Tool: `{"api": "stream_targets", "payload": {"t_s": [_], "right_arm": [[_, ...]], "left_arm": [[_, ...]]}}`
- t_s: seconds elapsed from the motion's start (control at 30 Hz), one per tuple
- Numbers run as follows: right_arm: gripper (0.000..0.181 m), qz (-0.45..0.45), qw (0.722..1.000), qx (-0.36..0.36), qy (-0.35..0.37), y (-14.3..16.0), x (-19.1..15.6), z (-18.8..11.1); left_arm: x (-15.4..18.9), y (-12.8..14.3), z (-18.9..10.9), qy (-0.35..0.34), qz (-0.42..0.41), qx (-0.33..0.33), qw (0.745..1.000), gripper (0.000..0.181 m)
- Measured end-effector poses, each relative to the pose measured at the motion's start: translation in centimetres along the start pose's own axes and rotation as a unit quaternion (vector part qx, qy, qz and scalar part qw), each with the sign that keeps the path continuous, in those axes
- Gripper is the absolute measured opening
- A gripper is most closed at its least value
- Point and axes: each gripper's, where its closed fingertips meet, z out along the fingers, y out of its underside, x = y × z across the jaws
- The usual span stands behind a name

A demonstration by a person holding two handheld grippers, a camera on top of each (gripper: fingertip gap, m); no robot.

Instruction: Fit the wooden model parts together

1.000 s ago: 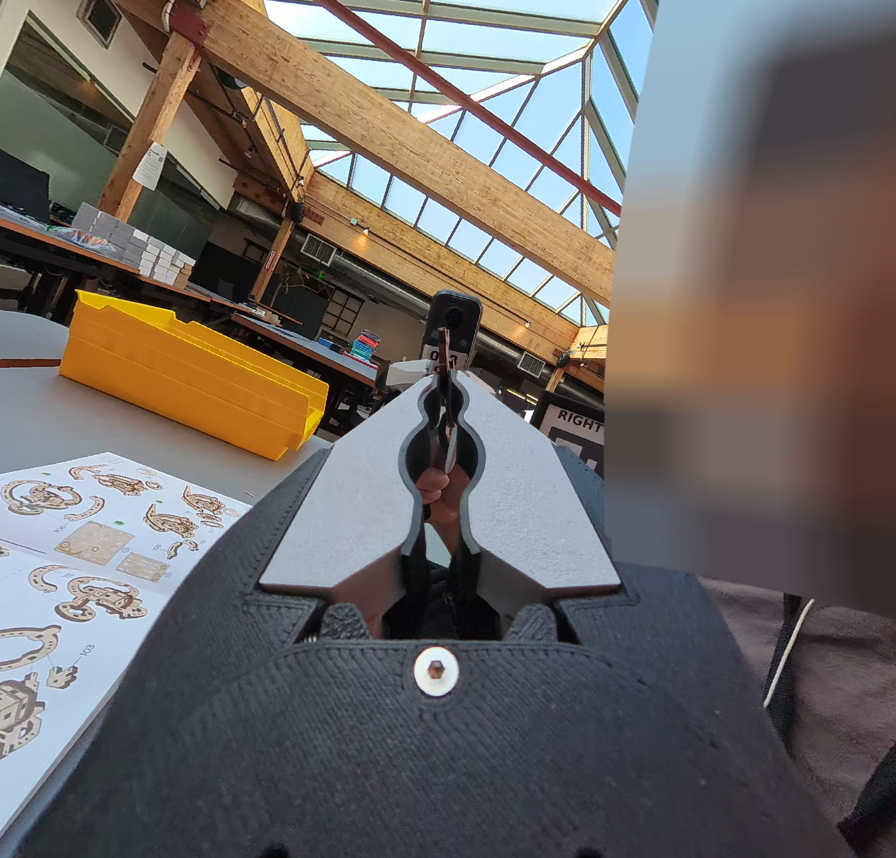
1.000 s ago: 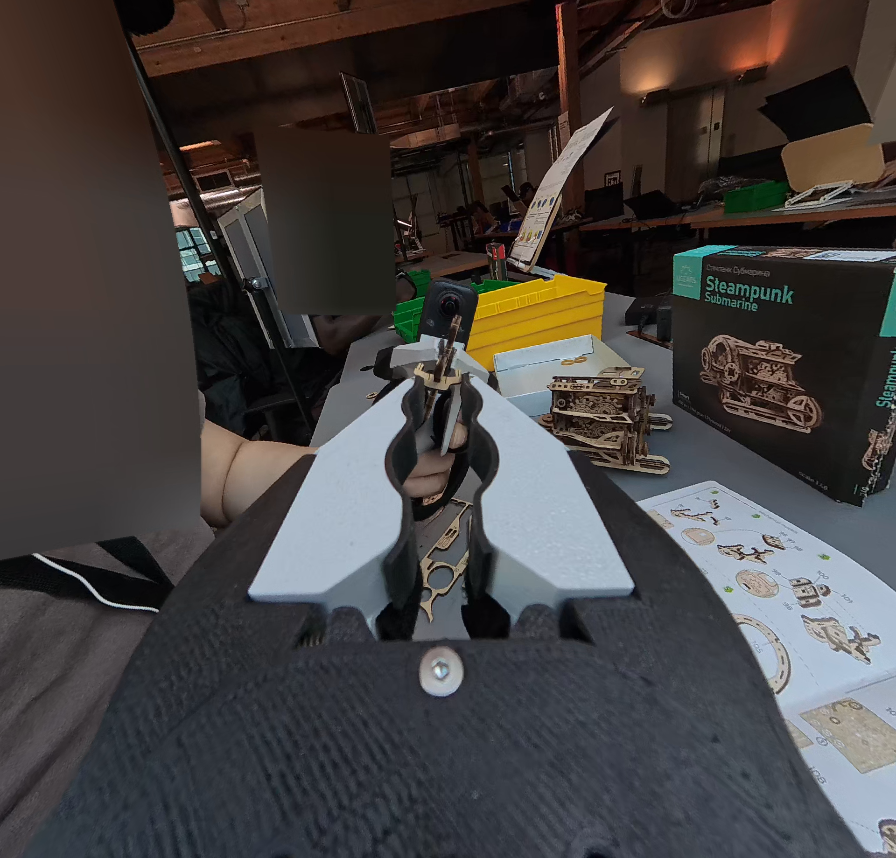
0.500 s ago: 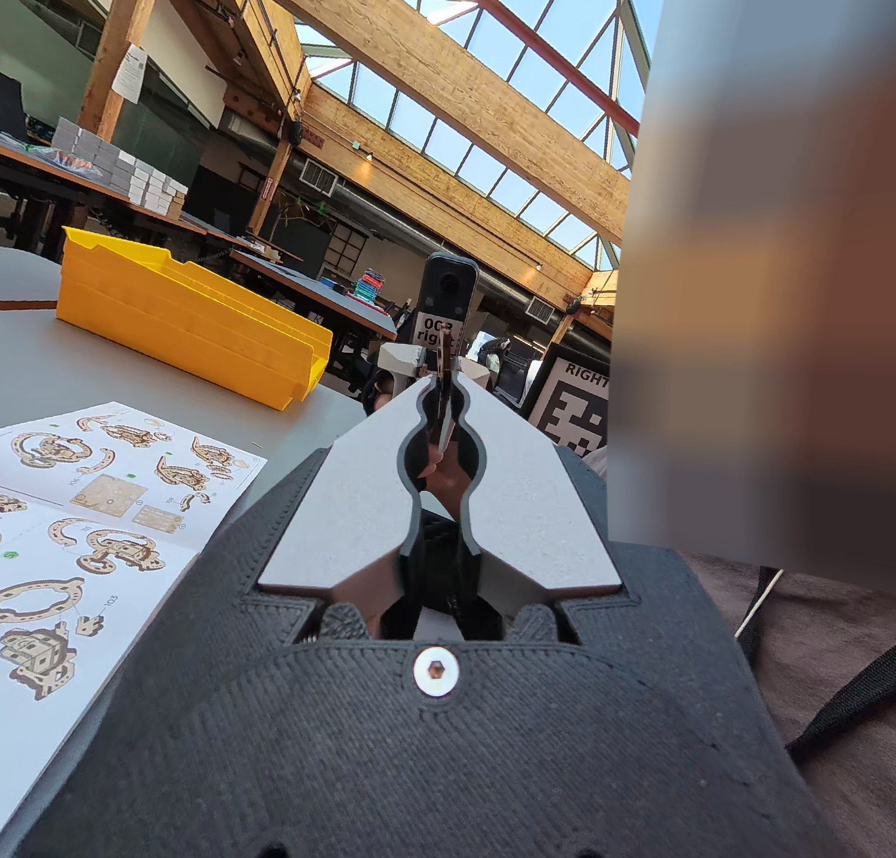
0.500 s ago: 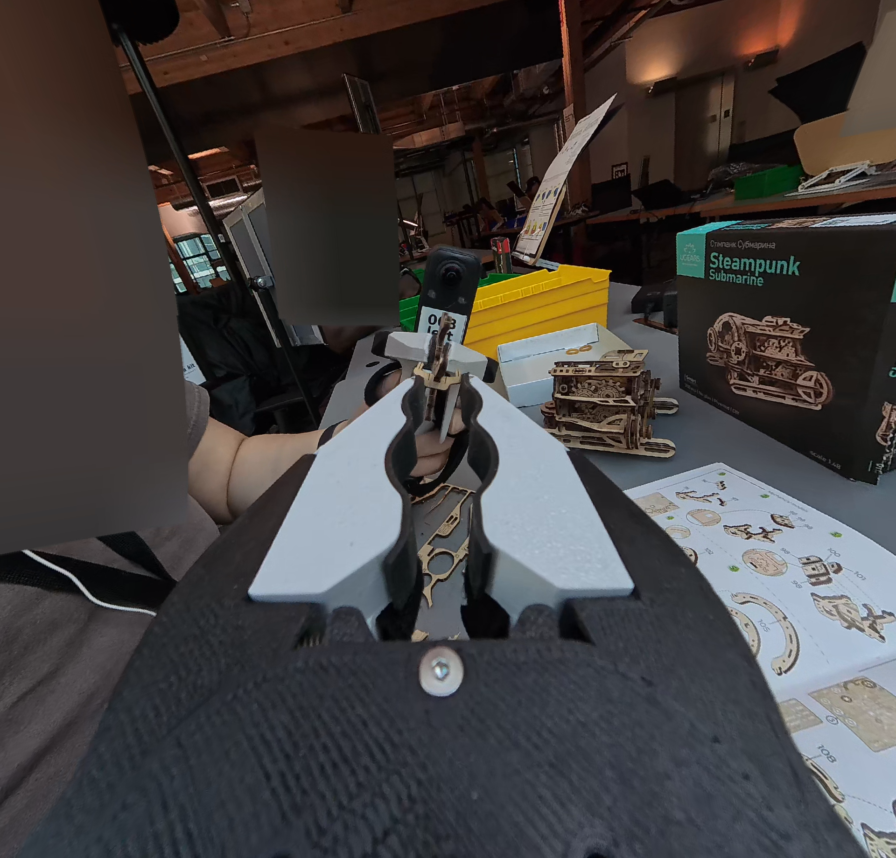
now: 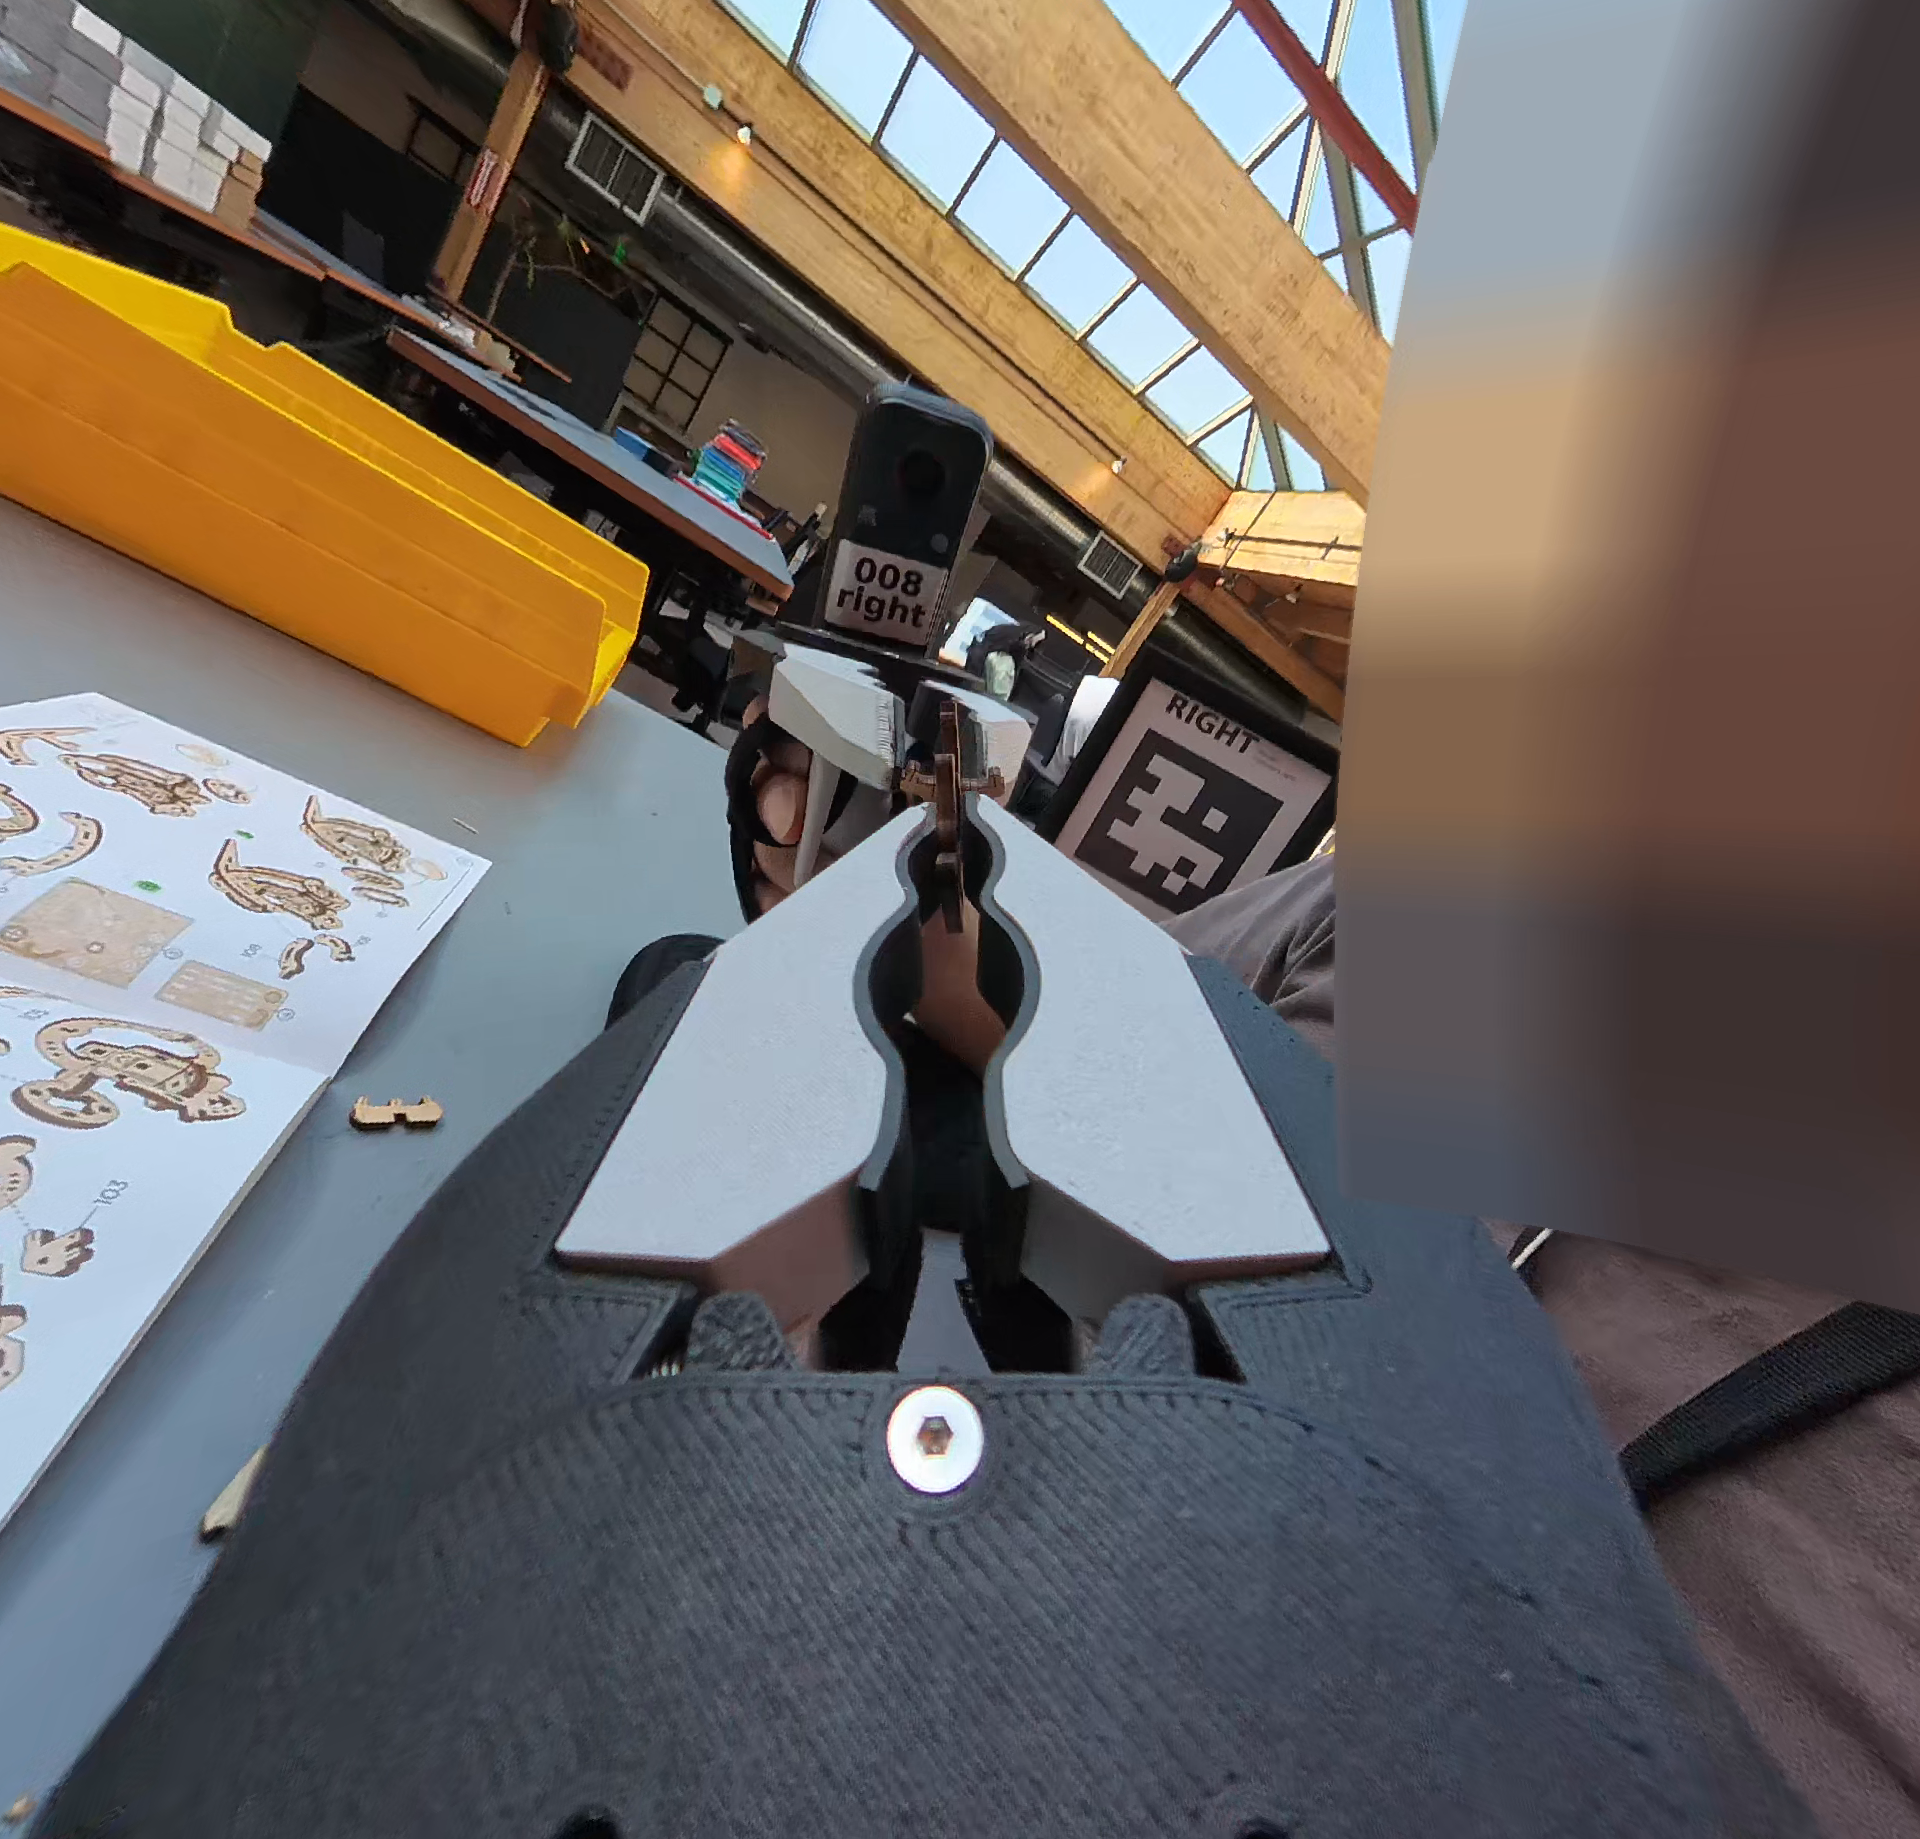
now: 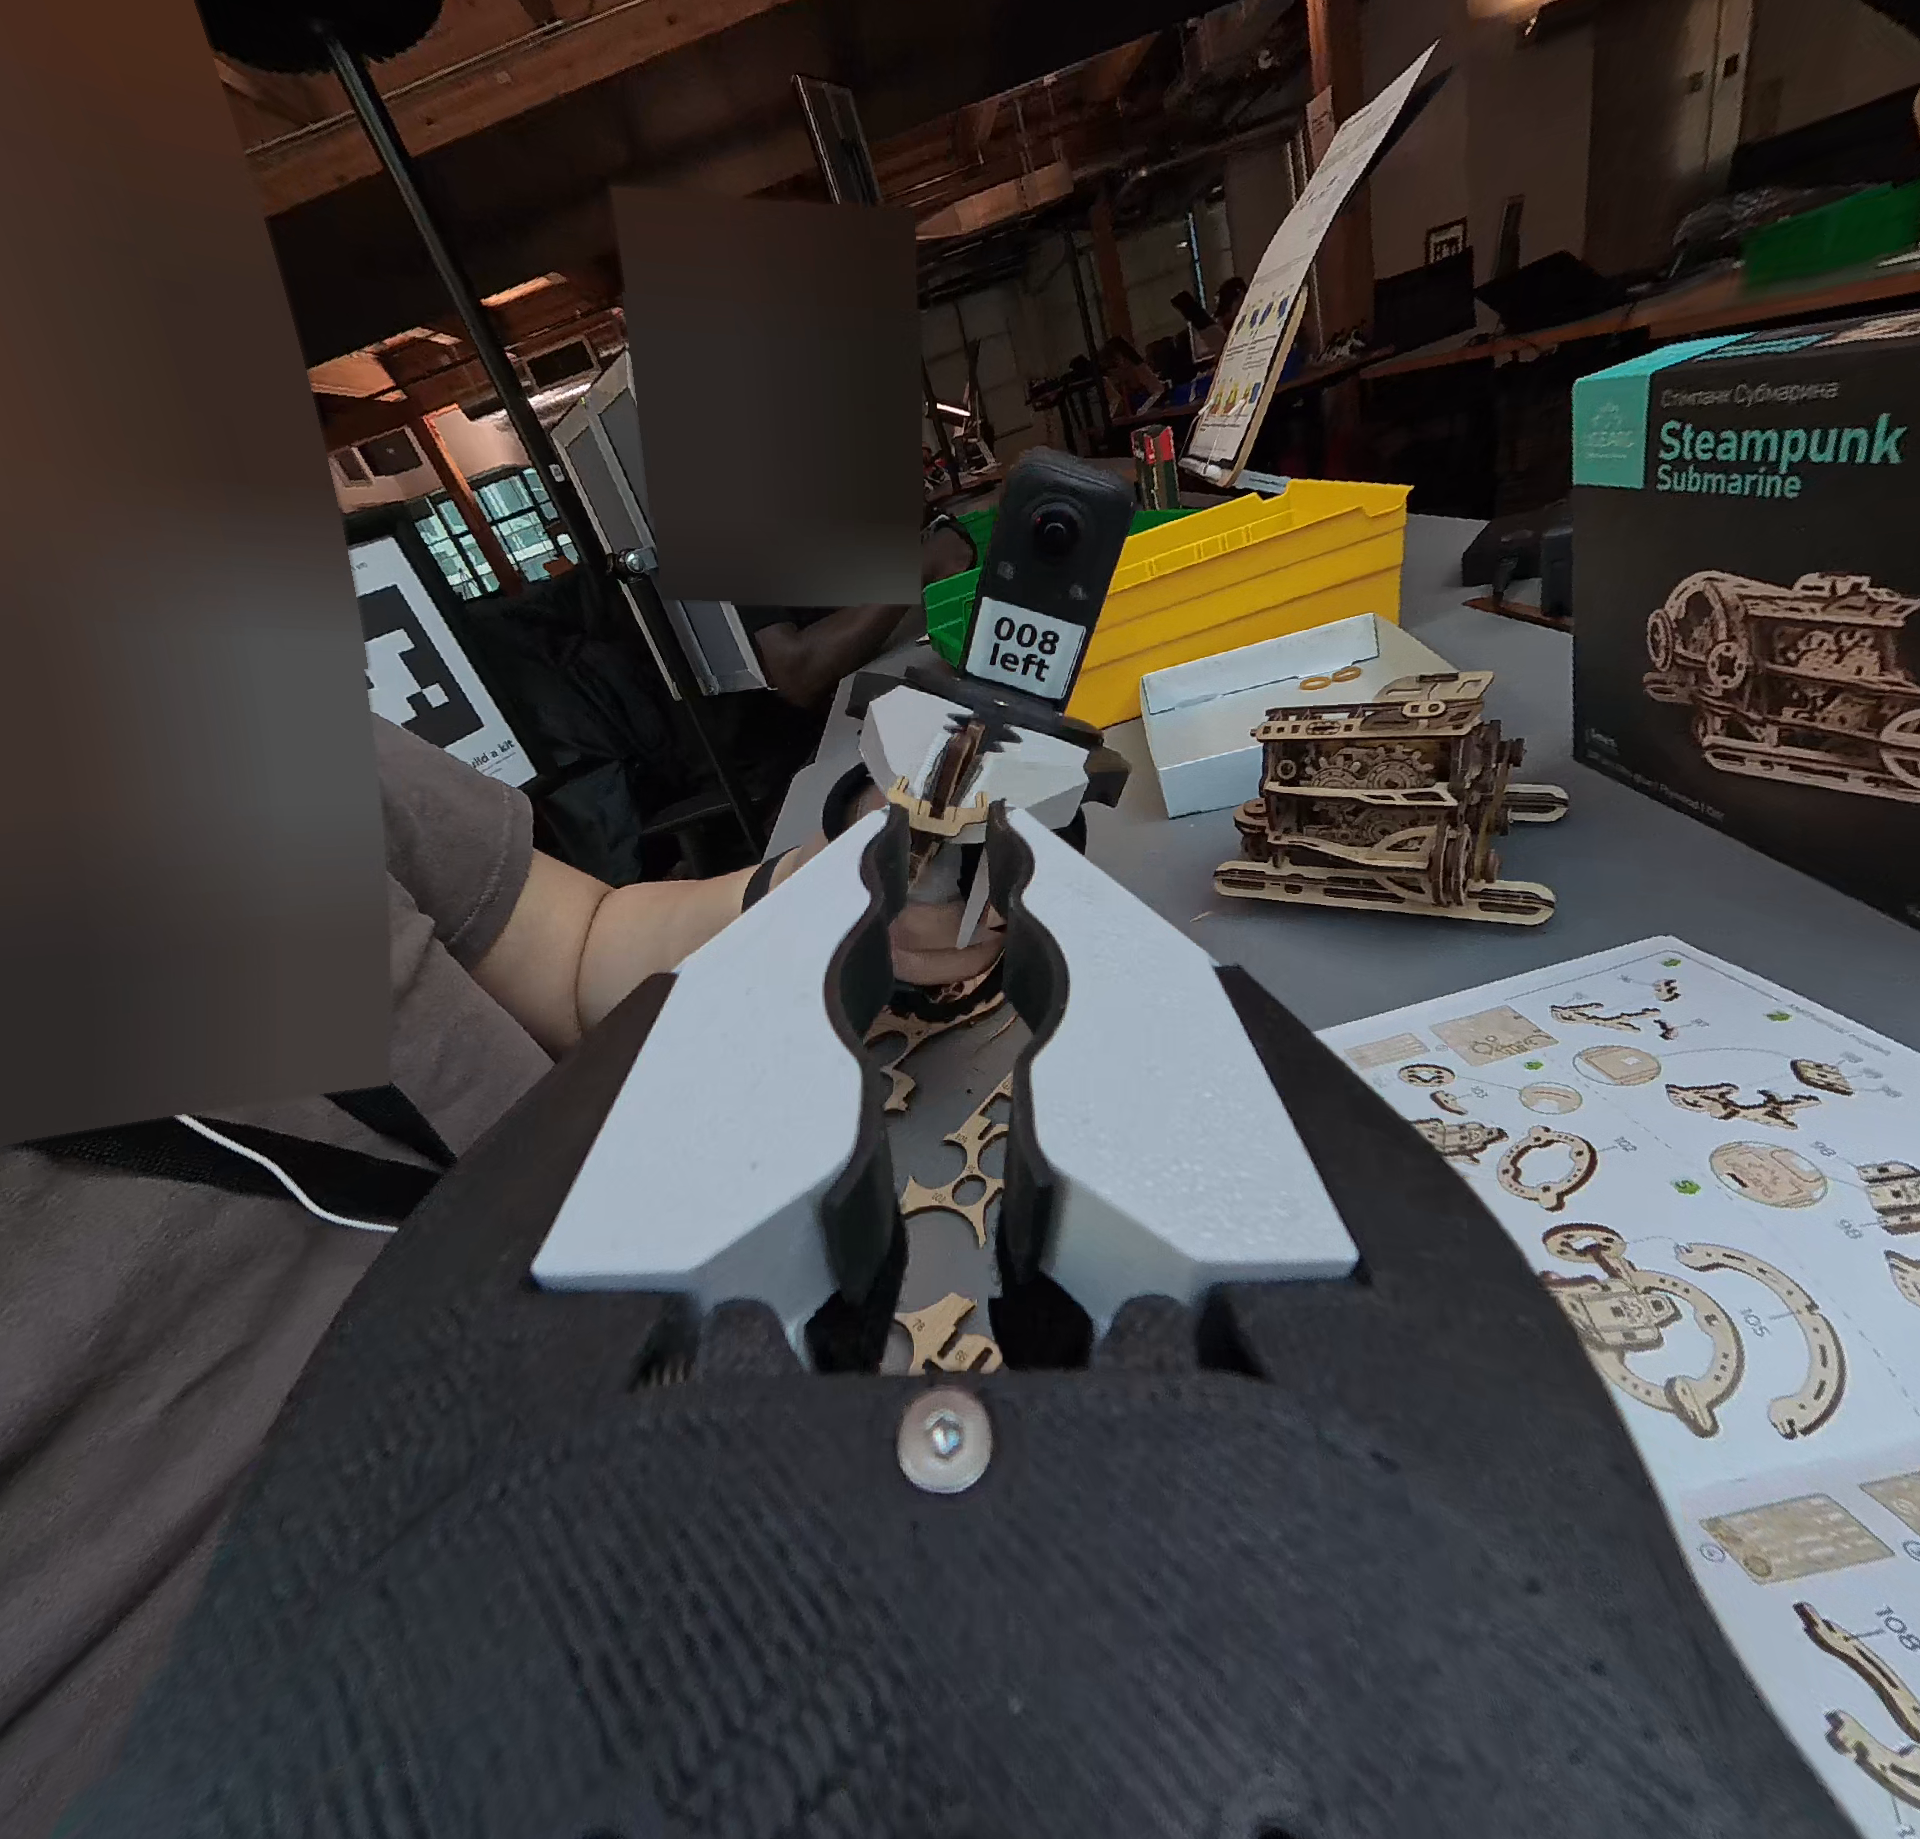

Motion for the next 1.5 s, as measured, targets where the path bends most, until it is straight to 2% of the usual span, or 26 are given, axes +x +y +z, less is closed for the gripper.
{"api": "stream_targets", "payload": {"t_s": [0.03, 0.2, 0.4, 0.5, 0.7, 0.83, 0.97, 1.13, 1.3, 1.5], "right_arm": [[0.012, 0.002, 1.000, -0.012, 0.000, 0.4, 0.1, -0.1], [0.012, -0.019, 0.995, -0.094, 0.005, 2.8, 0.2, -0.3], [0.012, 0.033, 0.986, -0.163, -0.027, 5.9, 0.0, -0.3], [0.012, 0.060, 0.984, -0.164, -0.046, 6.5, -0.2, -0.1], [0.013, 0.055, 0.980, -0.183, -0.048, 8.1, -0.2, -0.5], [0.012, 0.074, 0.982, -0.165, -0.057, 7.9, -0.4, -0.8], [0.012, 0.042, 0.988, -0.139, -0.056, 6.9, -0.8, -0.7], [0.012, 0.014, 0.983, -0.177, -0.047, 7.9, -0.7, -1.0], [0.012, -0.051, 0.967, -0.242, -0.064, 10.0, -1.7, -1.4], [0.012, -0.066, 0.967, -0.229, -0.096, 10.1, -2.6, -1.2]], "left_arm": [[-0.2, 0.4, -0.1, -0.010, 0.004, -0.018, 1.000, 0.000], [-1.0, 2.7, -0.6, -0.044, 0.012, -0.118, 0.992, 0.000], [-1.6, 5.6, -1.5, -0.053, -0.014, -0.214, 0.975, 0.000], [-1.5, 6.1, -1.8, -0.046, -0.029, -0.231, 0.971, 0.000], [-2.0, 7.7, -1.9, -0.056, -0.008, -0.271, 0.961, 0.000], [-1.9, 7.8, -1.5, -0.061, 0.054, -0.279, 0.957, 0.000], [-1.3, 7.1, -1.2, -0.060, 0.078, -0.265, 0.959, 0.000], [-1.7, 8.1, -1.3, -0.062, 0.089, -0.287, 0.952, 0.000], [-1.3, 10.4, -1.4, -0.045, 0.096, -0.346, 0.932, 0.000], [-0.6, 10.8, -1.5, -0.020, 0.088, -0.353, 0.931, 0.000]]}}
